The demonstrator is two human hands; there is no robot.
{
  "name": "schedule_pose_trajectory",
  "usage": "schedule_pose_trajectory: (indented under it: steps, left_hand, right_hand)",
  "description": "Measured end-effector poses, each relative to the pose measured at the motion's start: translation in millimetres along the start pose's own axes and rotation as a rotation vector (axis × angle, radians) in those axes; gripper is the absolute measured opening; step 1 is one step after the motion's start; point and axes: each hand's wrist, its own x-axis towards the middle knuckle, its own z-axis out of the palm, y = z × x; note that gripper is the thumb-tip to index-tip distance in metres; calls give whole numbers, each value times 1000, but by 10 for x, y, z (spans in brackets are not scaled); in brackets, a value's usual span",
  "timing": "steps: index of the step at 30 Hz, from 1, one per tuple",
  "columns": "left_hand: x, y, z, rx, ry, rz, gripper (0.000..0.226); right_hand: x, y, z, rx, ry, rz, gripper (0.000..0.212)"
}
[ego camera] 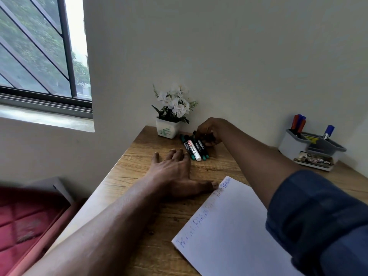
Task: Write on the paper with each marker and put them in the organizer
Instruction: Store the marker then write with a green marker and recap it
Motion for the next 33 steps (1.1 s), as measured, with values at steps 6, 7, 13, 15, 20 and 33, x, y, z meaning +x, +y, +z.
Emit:
schedule_pose_trajectory:
  steps: [6, 7, 13, 15, 20, 33]
  left_hand:
    - [-12, 7, -8, -73, 100, 1, 115]
    - [-25, 8, -13, -120, 172, -3, 106]
    - [-83, 18, -41, -368, 761, 177, 74]
    - [-87, 49, -38, -376, 834, 326, 66]
    - [-120, 74, -25, -258, 986, 563, 37]
    - [-156, 116, -50, -236, 985, 585, 19]
  right_hand:
    - [-236, -11, -235, 188, 160, -311, 11]
    - [-333, 9, -293, 154, 180, -380, 15]
    - [-1156, 458, -405, -268, 307, -752, 25]
    - [-1389, 628, -391, -271, 333, -825, 28]
    - [-1698, 1034, -319, -313, 382, -893, 19]
    - [-1727, 1431, -191, -273, 606, -921, 34]
